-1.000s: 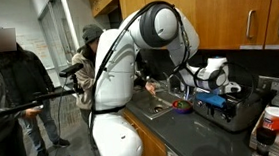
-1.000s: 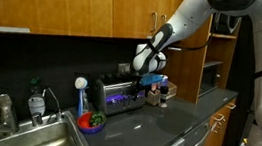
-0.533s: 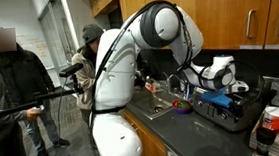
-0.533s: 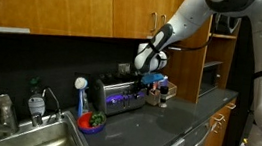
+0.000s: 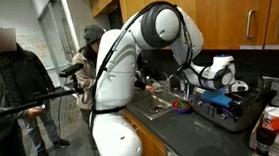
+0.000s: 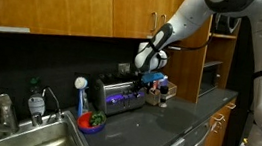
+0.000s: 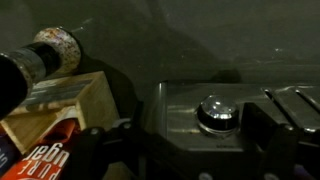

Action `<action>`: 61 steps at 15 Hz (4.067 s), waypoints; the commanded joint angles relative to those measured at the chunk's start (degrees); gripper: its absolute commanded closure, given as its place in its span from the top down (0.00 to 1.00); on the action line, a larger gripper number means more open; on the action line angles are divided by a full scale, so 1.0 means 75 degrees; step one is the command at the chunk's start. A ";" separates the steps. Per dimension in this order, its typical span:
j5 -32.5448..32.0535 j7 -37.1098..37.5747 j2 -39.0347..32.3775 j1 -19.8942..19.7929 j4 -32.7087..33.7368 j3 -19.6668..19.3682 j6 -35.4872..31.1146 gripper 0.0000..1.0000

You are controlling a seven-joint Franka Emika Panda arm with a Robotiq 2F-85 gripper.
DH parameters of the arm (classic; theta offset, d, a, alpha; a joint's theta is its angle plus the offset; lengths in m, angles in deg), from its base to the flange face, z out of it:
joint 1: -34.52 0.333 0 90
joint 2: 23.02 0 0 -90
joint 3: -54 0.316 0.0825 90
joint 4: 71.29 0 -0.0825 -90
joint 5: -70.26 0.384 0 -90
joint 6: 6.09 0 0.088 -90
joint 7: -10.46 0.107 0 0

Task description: Turn the knob on the right side of the toaster in a clockwise direction

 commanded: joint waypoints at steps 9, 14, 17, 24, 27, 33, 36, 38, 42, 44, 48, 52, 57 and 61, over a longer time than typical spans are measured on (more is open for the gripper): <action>0.0288 0.0034 -0.0366 0.0115 0.0199 0.0156 0.0238 1.00; 0.0363 -0.0016 -0.0383 0.0105 0.0206 0.0187 0.0172 0.71; 0.0275 0.0015 -0.0361 0.0159 0.0178 0.0164 0.0118 0.49; 0.0244 -0.0077 -0.0304 0.0017 0.0059 0.0012 0.0006 0.13; 0.1415 -0.0719 -0.0201 -0.0390 0.0071 0.0349 0.0107 0.13; 0.4313 -0.2805 -0.0135 -0.1321 0.0206 0.0876 0.0531 0.13; 0.4951 -0.3413 -0.0167 -0.1455 0.0211 0.0938 0.0640 0.13; 0.5641 -0.4269 -0.0204 -0.1684 0.0310 0.1125 0.0988 0.13; 0.7146 -0.5864 -0.0418 -0.2044 0.0592 0.1141 0.2143 0.13; 0.7519 -0.6321 -0.0522 -0.2053 0.0696 0.0975 0.2712 0.13; 0.7749 -0.6713 -0.0678 -0.1980 0.0871 0.0679 0.3411 0.13; 0.7536 -0.6660 -0.0735 -0.1809 0.0678 0.0363 0.3312 0.39; 0.7527 -0.6655 -0.0736 -0.1752 0.0676 0.0325 0.3303 0.39; 0.7477 -0.6650 -0.0562 -0.1683 0.0495 0.0270 0.3160 0.70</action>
